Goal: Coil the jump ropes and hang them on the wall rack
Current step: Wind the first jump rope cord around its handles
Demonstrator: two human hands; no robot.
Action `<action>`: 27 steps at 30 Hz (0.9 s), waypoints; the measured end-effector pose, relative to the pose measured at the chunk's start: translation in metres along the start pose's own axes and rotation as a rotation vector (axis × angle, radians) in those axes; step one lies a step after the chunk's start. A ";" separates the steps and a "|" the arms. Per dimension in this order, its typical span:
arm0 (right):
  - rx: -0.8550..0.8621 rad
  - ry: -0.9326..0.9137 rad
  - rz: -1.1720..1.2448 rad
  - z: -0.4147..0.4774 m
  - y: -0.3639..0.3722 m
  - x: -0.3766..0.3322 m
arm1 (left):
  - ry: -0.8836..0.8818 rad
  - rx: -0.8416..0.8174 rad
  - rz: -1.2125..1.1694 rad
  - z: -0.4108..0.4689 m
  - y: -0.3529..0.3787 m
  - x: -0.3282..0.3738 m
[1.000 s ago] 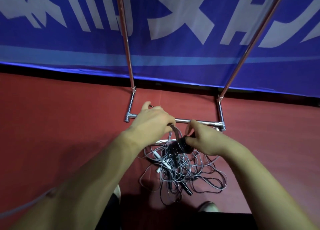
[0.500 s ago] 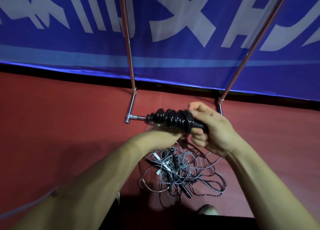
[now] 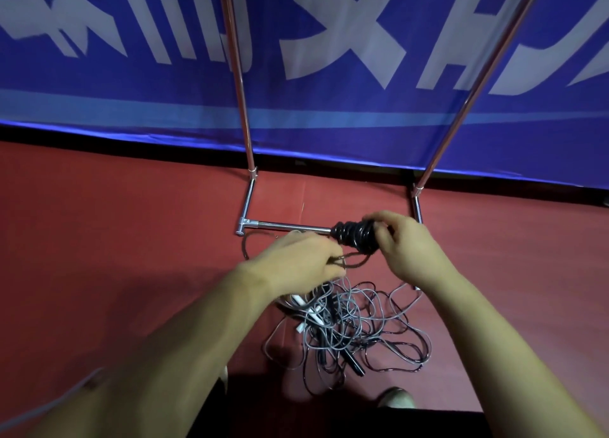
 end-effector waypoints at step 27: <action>0.032 0.085 0.326 0.002 0.016 0.001 | 0.198 -0.095 -0.153 -0.007 0.001 0.037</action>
Point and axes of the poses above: each hand's wrist, its own z-axis towards the middle knuckle, its own y-axis out of the palm, x = y × z, the point moved 8 cm from there along z, towards the middle knuckle, and after that the axes turned 6 degrees about -x, right-handed, at the moved point
